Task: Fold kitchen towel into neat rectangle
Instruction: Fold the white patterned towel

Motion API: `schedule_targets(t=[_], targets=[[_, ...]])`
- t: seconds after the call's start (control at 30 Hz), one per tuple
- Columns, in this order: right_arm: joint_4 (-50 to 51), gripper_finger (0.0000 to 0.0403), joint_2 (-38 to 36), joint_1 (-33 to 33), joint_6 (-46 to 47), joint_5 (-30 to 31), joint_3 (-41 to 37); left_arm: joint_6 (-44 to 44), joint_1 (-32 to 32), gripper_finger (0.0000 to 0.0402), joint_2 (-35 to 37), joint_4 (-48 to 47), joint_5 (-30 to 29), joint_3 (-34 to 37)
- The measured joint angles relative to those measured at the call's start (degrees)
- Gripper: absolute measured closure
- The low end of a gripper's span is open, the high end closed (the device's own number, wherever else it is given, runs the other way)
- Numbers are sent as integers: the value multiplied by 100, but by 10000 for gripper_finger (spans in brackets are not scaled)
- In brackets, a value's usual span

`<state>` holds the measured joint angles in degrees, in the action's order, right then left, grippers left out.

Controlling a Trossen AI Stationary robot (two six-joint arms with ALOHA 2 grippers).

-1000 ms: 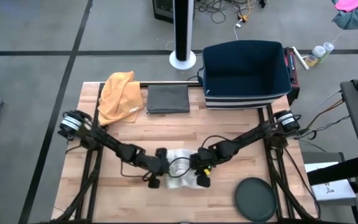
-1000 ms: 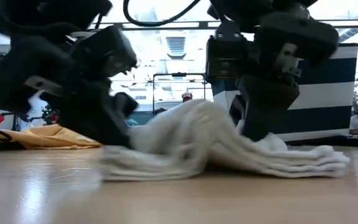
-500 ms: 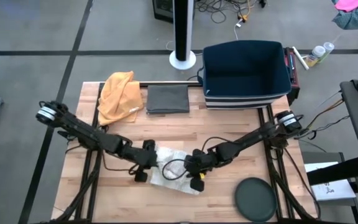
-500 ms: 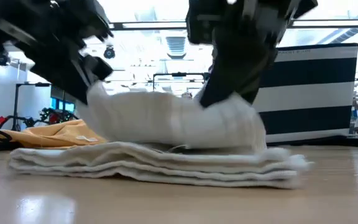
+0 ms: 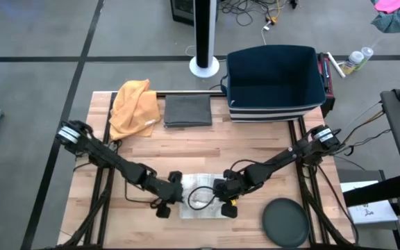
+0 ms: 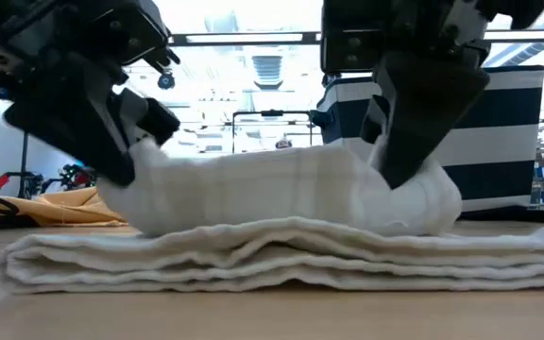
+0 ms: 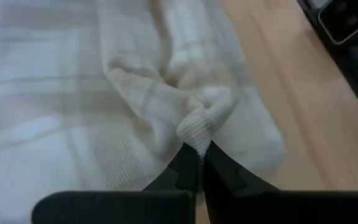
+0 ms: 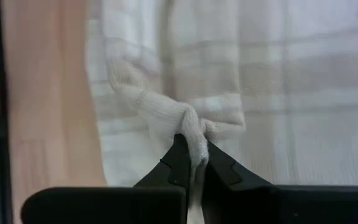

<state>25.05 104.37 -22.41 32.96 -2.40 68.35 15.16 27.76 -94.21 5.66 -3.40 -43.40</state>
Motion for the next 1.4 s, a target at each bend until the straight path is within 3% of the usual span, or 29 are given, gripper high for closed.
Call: schedule_targets(t=[0.23,0.53,0.6,0.73,0.87,1.07,1.2,1.4], targets=[[334,385,-6,-9,-144,95,163,-57,38,376,-637,-24,11,-470],[1401,298,-267,-222,-401,130,545,143,173,283,-732,-74,29,-601],[1673,279,-332,-289,-382,205,610,267,215,260,-616,-73,260,-620],[1473,250,-421,-412,-377,543,626,337,311,218,-422,-22,778,-766],[466,236,-288,-459,-493,1156,611,357,404,192,-352,0,778,-800],[-1039,246,389,-433,-1027,1298,604,1093,482,188,-367,-357,83,-520],[-1094,260,803,-382,-1218,1299,710,1822,651,202,-367,-105,-324,-109],[-1075,281,1229,-396,-1330,1325,943,2693,1040,227,-374,847,-447,442]])
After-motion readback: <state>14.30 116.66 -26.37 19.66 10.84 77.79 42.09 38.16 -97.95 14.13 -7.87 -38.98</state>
